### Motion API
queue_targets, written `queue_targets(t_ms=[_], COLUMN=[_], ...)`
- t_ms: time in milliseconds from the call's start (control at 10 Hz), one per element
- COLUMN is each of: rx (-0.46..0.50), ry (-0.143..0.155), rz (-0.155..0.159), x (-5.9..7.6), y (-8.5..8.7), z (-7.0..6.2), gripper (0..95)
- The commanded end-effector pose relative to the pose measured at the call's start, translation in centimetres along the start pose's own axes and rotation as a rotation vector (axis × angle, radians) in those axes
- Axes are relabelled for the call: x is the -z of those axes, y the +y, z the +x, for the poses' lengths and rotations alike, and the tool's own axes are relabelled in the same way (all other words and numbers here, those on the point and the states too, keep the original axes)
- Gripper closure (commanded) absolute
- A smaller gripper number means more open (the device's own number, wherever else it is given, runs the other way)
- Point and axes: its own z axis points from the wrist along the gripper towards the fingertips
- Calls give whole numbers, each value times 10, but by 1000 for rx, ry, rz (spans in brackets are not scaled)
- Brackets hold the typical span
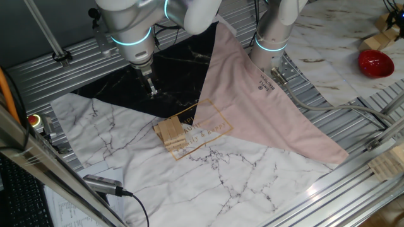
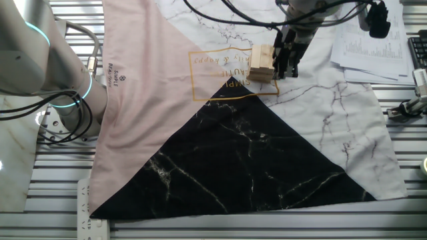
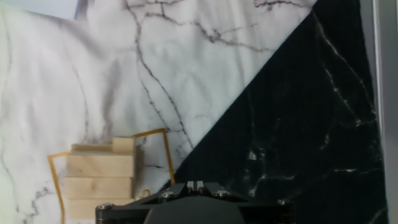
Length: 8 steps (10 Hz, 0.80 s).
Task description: Play Jenga
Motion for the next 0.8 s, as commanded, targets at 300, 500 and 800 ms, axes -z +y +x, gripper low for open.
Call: queue_targets(t_ms=[300, 500, 800], rx=[-52, -88, -100], ry=[-6, -8, -6], rz=[-3, -1, 8], x=[-9, -16, -27], y=[14, 23, 26], z=[-16, -26, -33], gripper=[950, 950, 950])
